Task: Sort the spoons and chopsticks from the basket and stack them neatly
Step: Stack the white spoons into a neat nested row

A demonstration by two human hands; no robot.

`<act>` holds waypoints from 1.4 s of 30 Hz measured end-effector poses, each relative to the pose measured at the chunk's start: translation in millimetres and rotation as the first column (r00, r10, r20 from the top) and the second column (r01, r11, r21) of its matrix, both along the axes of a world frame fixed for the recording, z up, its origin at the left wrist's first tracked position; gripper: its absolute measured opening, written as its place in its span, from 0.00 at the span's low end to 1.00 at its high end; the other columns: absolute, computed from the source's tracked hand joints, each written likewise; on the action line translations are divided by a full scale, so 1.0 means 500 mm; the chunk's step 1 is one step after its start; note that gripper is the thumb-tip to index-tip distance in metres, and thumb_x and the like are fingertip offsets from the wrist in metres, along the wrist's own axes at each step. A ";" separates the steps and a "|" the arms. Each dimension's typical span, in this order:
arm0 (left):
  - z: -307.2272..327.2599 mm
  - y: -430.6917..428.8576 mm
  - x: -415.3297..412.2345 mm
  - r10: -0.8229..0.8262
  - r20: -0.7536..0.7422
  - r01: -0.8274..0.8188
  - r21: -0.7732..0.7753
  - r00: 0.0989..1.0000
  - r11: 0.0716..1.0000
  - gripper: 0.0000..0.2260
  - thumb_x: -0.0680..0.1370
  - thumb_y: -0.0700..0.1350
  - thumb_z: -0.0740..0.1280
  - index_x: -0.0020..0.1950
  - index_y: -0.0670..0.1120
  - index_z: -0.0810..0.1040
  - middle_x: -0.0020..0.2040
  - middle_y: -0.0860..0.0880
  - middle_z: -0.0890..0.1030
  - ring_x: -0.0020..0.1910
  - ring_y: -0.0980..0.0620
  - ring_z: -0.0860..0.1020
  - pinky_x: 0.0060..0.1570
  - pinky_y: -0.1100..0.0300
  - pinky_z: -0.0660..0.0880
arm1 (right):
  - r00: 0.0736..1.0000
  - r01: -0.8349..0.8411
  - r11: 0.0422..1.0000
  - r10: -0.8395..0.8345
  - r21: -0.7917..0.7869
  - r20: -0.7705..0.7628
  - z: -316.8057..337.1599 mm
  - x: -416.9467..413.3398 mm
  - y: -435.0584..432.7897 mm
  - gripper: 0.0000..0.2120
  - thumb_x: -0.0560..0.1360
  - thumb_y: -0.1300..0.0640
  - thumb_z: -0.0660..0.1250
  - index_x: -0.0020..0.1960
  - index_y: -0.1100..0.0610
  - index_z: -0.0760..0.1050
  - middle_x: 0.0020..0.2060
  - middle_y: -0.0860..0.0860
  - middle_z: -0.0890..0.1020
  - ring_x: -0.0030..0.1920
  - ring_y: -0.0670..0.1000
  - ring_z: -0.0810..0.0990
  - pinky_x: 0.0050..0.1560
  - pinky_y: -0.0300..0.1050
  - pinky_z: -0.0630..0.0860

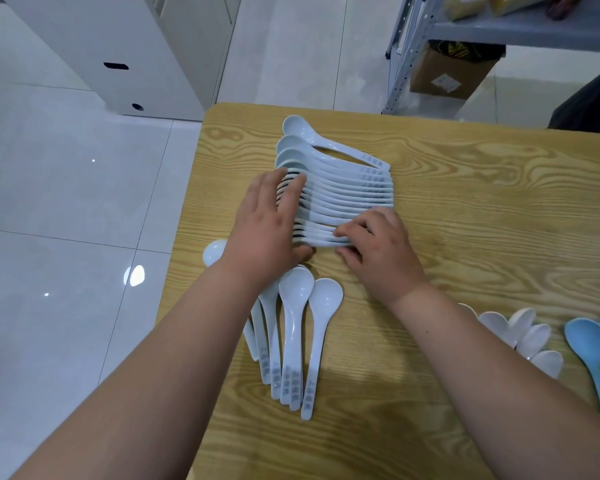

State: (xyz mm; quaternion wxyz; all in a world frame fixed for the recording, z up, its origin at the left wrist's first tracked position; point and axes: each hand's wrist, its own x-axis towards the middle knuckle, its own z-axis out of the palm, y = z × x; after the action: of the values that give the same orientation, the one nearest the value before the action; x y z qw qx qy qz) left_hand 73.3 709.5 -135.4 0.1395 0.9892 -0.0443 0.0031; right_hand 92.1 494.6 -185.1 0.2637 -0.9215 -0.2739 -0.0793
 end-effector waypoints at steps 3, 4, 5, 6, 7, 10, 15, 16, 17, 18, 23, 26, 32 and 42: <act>-0.009 -0.005 0.026 -0.087 -0.083 0.092 0.056 0.993 0.994 0.52 0.68 0.59 0.77 0.82 0.44 0.51 0.81 0.39 0.51 0.80 0.38 0.47 0.78 0.43 0.51 | 1.000 0.015 1.000 -0.015 0.009 -0.014 0.000 0.006 0.006 0.11 0.72 0.55 0.75 0.53 0.55 0.81 0.46 0.53 0.79 0.52 0.59 0.77 0.56 0.58 0.75; -0.013 -0.005 0.033 -0.098 -0.101 0.105 0.062 0.990 0.993 0.52 0.69 0.60 0.75 0.82 0.43 0.50 0.82 0.40 0.48 0.81 0.38 0.45 0.78 0.43 0.51 | 0.999 0.028 1.000 -0.028 0.008 -0.025 0.001 0.006 0.009 0.11 0.71 0.56 0.76 0.53 0.56 0.81 0.47 0.53 0.78 0.51 0.59 0.77 0.55 0.58 0.75; -0.015 -0.005 0.037 -0.104 -0.112 0.111 0.062 0.988 0.992 0.51 0.70 0.60 0.75 0.82 0.42 0.50 0.82 0.40 0.47 0.81 0.39 0.44 0.78 0.42 0.51 | 0.998 0.044 0.999 -0.044 0.009 -0.041 0.001 0.006 0.011 0.13 0.71 0.56 0.76 0.53 0.57 0.81 0.47 0.54 0.78 0.51 0.58 0.77 0.55 0.59 0.75; -0.019 -0.003 0.040 -0.109 -0.116 0.116 0.061 0.987 0.991 0.50 0.71 0.60 0.74 0.82 0.42 0.51 0.82 0.39 0.47 0.81 0.39 0.43 0.78 0.42 0.52 | 0.997 0.058 0.998 -0.057 0.008 -0.058 0.004 0.004 0.011 0.14 0.70 0.57 0.77 0.54 0.57 0.81 0.48 0.55 0.78 0.51 0.58 0.76 0.55 0.58 0.75; -0.021 -0.002 0.041 -0.113 -0.113 0.120 0.062 0.987 0.991 0.49 0.71 0.60 0.74 0.81 0.41 0.52 0.82 0.39 0.47 0.81 0.38 0.44 0.78 0.43 0.52 | 0.996 0.060 0.998 -0.059 0.007 -0.073 0.007 0.005 0.009 0.15 0.69 0.57 0.77 0.54 0.58 0.80 0.49 0.55 0.77 0.52 0.58 0.76 0.56 0.57 0.76; -0.028 0.000 0.038 -0.121 -0.086 0.128 0.073 0.989 0.989 0.47 0.71 0.59 0.74 0.80 0.39 0.56 0.81 0.37 0.50 0.81 0.37 0.46 0.77 0.47 0.48 | 0.996 0.046 0.998 -0.043 0.037 -0.079 0.028 0.017 -0.003 0.14 0.72 0.53 0.70 0.55 0.58 0.80 0.50 0.54 0.77 0.53 0.55 0.77 0.59 0.49 0.73; -0.034 0.000 0.035 -0.137 -0.056 0.142 0.097 0.989 0.985 0.45 0.72 0.59 0.72 0.80 0.38 0.57 0.81 0.36 0.52 0.80 0.36 0.46 0.77 0.47 0.47 | 0.975 0.105 0.994 -0.097 0.028 -0.198 0.061 0.134 0.025 0.19 0.78 0.53 0.60 0.64 0.60 0.77 0.59 0.57 0.78 0.62 0.59 0.75 0.66 0.44 0.64; -0.034 0.000 0.035 -0.138 -0.056 0.143 0.096 0.989 0.985 0.45 0.72 0.59 0.72 0.80 0.38 0.57 0.81 0.36 0.52 0.80 0.36 0.47 0.77 0.47 0.47 | 0.965 0.111 0.994 -0.110 -0.011 -0.237 0.065 0.169 0.039 0.19 0.79 0.54 0.60 0.67 0.60 0.75 0.63 0.58 0.76 0.66 0.61 0.72 0.69 0.47 0.63; -0.033 0.000 0.035 -0.139 -0.056 0.144 0.094 0.989 0.985 0.44 0.73 0.59 0.71 0.80 0.38 0.57 0.81 0.36 0.52 0.80 0.36 0.47 0.77 0.47 0.47 | 0.955 0.110 0.993 -0.119 -0.046 -0.272 0.071 0.204 0.053 0.20 0.81 0.55 0.60 0.71 0.60 0.72 0.68 0.59 0.74 0.69 0.61 0.70 0.71 0.49 0.62; -0.032 -0.001 0.035 -0.139 -0.058 0.144 0.091 0.989 0.985 0.44 0.73 0.59 0.71 0.80 0.38 0.57 0.81 0.36 0.52 0.80 0.36 0.47 0.77 0.47 0.47 | 0.941 0.108 0.991 -0.127 -0.077 -0.313 0.077 0.238 0.068 0.21 0.82 0.55 0.60 0.74 0.59 0.69 0.71 0.58 0.71 0.72 0.61 0.67 0.73 0.50 0.61; -0.028 -0.007 0.036 -0.126 -0.048 0.129 0.071 0.991 0.989 0.43 0.73 0.57 0.71 0.80 0.40 0.57 0.80 0.36 0.53 0.80 0.35 0.47 0.77 0.48 0.46 | 0.857 -0.022 0.970 -0.106 -0.240 -0.504 0.080 0.333 0.124 0.18 0.83 0.55 0.57 0.72 0.53 0.70 0.67 0.56 0.74 0.68 0.60 0.70 0.66 0.49 0.67; -0.032 -0.010 0.036 -0.113 -0.036 0.115 0.069 0.993 0.991 0.43 0.71 0.56 0.72 0.79 0.38 0.60 0.79 0.35 0.56 0.79 0.34 0.51 0.77 0.45 0.50 | 0.846 -0.037 0.988 -0.051 -0.153 -0.531 0.075 0.320 0.123 0.16 0.80 0.62 0.58 0.54 0.43 0.77 0.51 0.49 0.73 0.54 0.52 0.72 0.55 0.42 0.67; -0.025 -0.012 0.036 -0.067 0.004 0.066 0.044 0.998 0.997 0.43 0.65 0.57 0.76 0.74 0.39 0.67 0.72 0.37 0.67 0.70 0.36 0.63 0.71 0.45 0.63 | 0.815 0.011 0.999 0.018 0.046 -0.580 0.080 0.261 0.102 0.20 0.78 0.64 0.61 0.63 0.46 0.80 0.51 0.46 0.76 0.52 0.46 0.75 0.59 0.41 0.71; -0.036 -0.012 0.046 -0.079 -0.059 0.074 -0.084 0.995 0.994 0.41 0.62 0.57 0.77 0.70 0.39 0.68 0.80 0.35 0.53 0.79 0.32 0.46 0.75 0.38 0.52 | 0.922 -0.064 0.941 -0.072 -0.333 -0.380 0.048 0.185 0.028 0.29 0.80 0.36 0.57 0.78 0.44 0.61 0.71 0.52 0.66 0.74 0.56 0.60 0.74 0.56 0.56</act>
State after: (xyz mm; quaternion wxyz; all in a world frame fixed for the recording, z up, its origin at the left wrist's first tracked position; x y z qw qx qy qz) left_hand 96.4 703.5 -153.4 0.1810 0.9799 -0.0777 -0.0313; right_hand 184.5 508.6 -160.9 0.1500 -0.9509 -0.2241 0.1518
